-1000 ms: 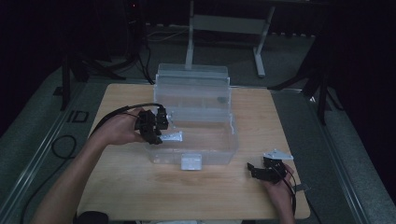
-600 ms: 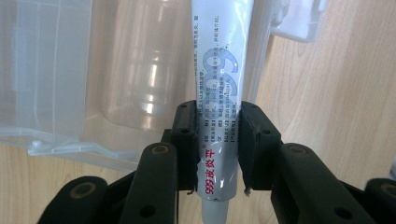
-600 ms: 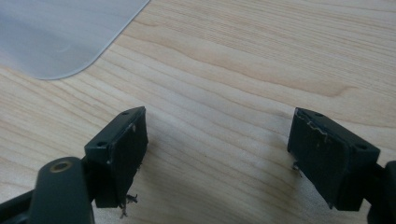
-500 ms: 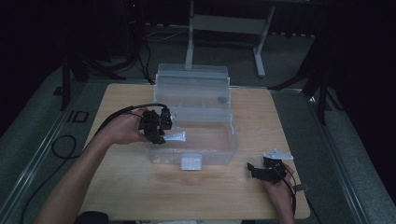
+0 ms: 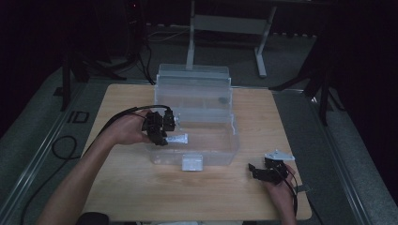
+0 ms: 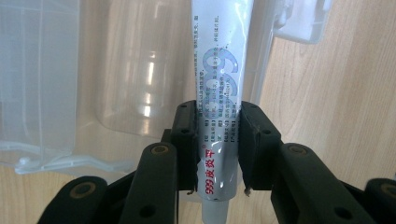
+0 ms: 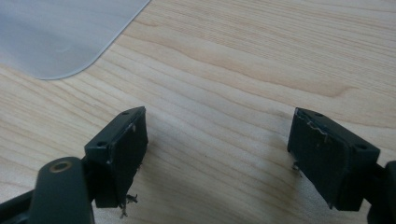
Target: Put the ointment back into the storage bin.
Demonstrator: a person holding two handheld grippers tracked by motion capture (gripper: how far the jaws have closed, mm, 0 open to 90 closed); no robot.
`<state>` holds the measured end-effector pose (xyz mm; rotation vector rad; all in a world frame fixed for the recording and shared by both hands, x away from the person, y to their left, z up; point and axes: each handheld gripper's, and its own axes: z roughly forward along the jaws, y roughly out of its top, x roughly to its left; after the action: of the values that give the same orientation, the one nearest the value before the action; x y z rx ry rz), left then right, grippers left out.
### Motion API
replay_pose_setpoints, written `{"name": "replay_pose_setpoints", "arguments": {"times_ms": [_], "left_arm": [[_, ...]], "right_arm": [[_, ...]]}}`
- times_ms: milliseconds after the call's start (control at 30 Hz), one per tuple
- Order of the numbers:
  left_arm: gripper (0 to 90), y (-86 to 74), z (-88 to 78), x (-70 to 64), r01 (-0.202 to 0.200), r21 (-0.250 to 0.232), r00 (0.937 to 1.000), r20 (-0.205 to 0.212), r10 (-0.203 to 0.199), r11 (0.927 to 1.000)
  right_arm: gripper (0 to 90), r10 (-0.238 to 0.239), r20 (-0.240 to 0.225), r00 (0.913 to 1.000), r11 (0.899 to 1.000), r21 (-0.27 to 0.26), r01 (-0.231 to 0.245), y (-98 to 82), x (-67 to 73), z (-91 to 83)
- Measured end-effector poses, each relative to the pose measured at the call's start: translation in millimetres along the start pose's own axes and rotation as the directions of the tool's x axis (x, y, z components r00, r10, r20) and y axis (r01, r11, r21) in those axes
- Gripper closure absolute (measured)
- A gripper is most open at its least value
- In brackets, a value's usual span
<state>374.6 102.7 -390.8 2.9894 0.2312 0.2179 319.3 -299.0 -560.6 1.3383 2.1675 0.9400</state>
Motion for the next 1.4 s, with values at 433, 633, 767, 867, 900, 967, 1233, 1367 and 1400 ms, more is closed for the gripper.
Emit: {"name": "replay_pose_setpoints", "arguments": {"times_ms": [433, 633, 767, 867, 900, 967, 1233, 1367, 1400], "left_arm": [[70.5, 3.4, 8.7, 2.4, -0.014, 0.024, 0.9999, -0.009, 0.014, 0.9996], [70.4, 3.9, 11.0, 3.4, -0.014, 0.027, 0.9999, -0.005, 0.014, 0.9995], [70.4, 4.0, 13.0, 3.9, -0.013, 0.035, 0.9999, -0.001, 0.013, 0.9993], [70.4, 4.1, 14.6, 5.1, -0.015, 0.044, 0.9999, 0.004, 0.014, 0.9989], [70.5, 4.2, 15.2, 5.2, -0.012, 0.045, 0.9999, 0.006, 0.012, 0.9989], [70.4, 4.4, 16.5, 5.4, -0.012, 0.048, 0.9999, 0.009, 0.011, 0.9988], [70.3, 6.6, 21.0, 6.7, -0.007, 0.061, 0.9999, 0.011, 0.006, 0.9981], [70.2, 8.2, 22.3, 7.2, -0.007, 0.06, 0.9999, 0.015, 0.006, 0.9982], [70.1, 8.5, 22.5, 7.9, -0.009, 0.063, 0.9998, 0.016, 0.008, 0.998]], "right_arm": [[19.7, -0.001, 0.0, 1.0, 1.0, 0.0, 0.001, 0.0, 0.0, 0.1], [19.7, -0.001, -0.001, 1.0, 1.0, 0.0, 0.001, 0.1, 0.0, 0.1], [19.7, -0.001, -0.001, 1.0, 1.0, 0.0, 0.001, 0.1, -0.1, 0.1], [19.7, -0.001, -0.001, 1.0, 1.0, 0.0, 0.001, 0.1, 0.0, 0.1], [19.7, -0.001, -0.001, 1.0, 1.0, 0.0, 0.001, 0.1, 0.0, 0.1], [19.7, -0.001, -0.002, 1.0, 1.0, 0.0, 0.001, 0.1, 0.0, 0.1], [19.7, -0.001, -0.002, 1.0, 1.0, 0.0, 0.001, 0.1, 0.0, 0.1], [19.7, -0.001, -0.002, 1.0, 1.0, 0.0, 0.001, 0.1, 0.0, 0.1], [19.7, -0.001, -0.002, 1.0, 1.0, 0.001, 0.001, 0.1, 0.0, 0.1]]}}
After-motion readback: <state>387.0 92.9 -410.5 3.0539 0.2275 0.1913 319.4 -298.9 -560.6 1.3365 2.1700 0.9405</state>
